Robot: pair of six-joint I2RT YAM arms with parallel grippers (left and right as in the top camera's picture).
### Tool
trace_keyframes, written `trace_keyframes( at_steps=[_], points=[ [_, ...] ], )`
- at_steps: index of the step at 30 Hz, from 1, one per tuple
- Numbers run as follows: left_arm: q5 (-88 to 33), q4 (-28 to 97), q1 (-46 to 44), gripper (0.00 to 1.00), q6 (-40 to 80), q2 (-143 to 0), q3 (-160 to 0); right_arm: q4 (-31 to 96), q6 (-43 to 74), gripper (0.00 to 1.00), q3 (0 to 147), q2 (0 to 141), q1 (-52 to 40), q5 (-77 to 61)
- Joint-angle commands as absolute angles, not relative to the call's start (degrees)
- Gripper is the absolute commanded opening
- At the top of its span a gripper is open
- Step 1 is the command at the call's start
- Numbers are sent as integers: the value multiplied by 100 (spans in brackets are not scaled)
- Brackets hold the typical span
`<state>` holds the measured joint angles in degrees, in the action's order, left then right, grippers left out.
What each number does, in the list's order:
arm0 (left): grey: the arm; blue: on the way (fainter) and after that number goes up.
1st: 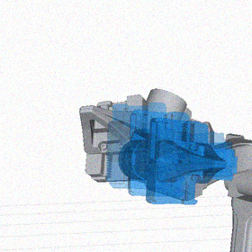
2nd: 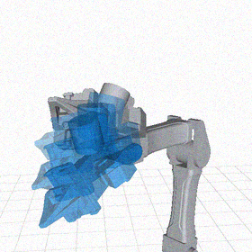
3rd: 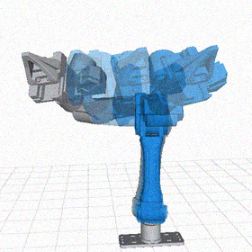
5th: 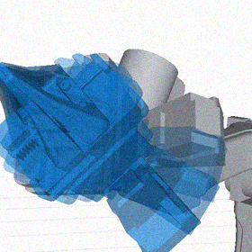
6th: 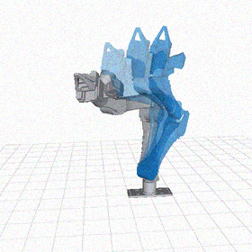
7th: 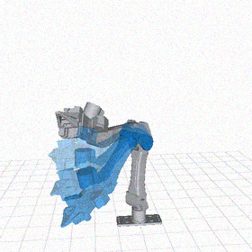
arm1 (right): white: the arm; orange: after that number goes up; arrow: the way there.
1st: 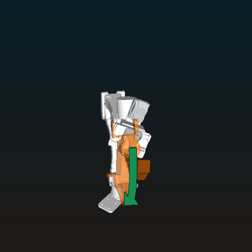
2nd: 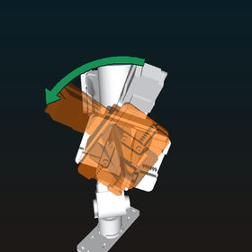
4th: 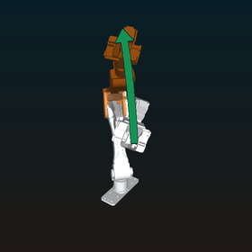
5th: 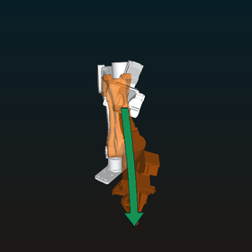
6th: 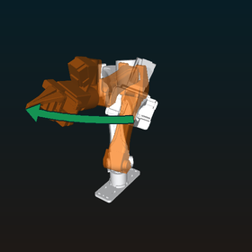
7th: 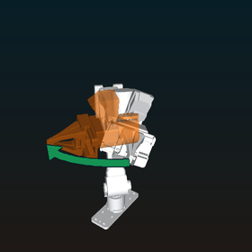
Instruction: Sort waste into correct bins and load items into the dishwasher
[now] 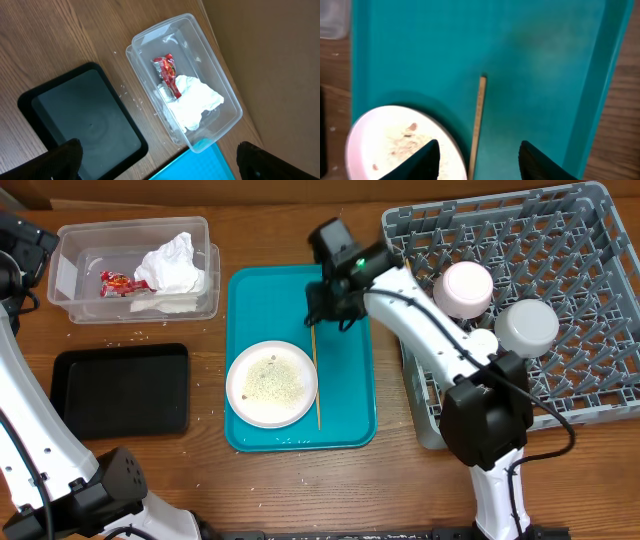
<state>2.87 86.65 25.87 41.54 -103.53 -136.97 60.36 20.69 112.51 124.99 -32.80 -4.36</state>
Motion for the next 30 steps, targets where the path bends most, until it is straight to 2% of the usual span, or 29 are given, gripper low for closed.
trace_keyframes(
  at_steps=[1, 9, 30],
  points=[
    [355, 8661, 2547, 100, 4069, -10392, -13701, 5695, 2303, 51, 10680, 12442, -3472, -198],
    [355, 8661, 2547, 100, 4069, -10392, -13701, 5207, 2410, 47, 10248, 12715, -3793, 1],
    [355, 8661, 2547, 100, 4069, -10392, -13701, 5542, 2405, 43, 10490, 13190, -3820, 123]
  ],
)
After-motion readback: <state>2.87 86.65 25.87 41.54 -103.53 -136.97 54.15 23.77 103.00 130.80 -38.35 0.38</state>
